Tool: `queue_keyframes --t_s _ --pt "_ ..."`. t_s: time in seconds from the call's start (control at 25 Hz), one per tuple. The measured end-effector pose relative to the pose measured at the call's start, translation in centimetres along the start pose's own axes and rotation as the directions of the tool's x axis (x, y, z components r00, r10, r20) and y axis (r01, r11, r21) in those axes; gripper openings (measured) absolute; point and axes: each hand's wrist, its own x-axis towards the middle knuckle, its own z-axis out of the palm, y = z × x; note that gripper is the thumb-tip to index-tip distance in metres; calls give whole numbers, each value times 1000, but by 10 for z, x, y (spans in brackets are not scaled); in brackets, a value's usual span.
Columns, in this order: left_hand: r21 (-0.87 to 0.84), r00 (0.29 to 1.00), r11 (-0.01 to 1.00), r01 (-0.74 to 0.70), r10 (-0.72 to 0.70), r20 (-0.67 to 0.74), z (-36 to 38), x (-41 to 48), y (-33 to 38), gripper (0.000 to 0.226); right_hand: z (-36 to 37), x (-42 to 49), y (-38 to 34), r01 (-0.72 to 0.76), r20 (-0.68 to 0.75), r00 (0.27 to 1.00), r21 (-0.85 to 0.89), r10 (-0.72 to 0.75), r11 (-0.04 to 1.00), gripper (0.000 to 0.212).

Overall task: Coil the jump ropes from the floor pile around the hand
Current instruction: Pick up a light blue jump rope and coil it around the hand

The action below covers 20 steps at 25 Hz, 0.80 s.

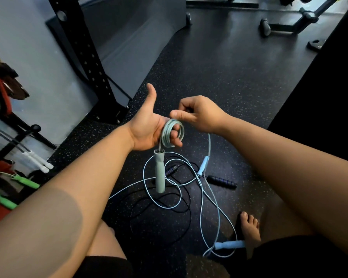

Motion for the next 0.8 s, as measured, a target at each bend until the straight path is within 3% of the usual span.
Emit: queue_keyframes --t_s 0.12,0.36,0.6,0.8 --pt "-117 998 992 -54 56 16 2 -6 4 116 10 -1 8 -80 10 997 127 79 989 46" --pt "-224 988 965 -135 113 -106 2 -7 4 112 27 -8 6 -199 103 980 401 171 894 48" --pt "-371 965 893 -253 209 -156 -2 -7 3 107 27 -10 4 -238 80 971 408 225 881 49" --pt "-566 892 691 -450 370 -258 -12 -9 8 105 37 -12 12 -331 174 943 375 285 866 44"
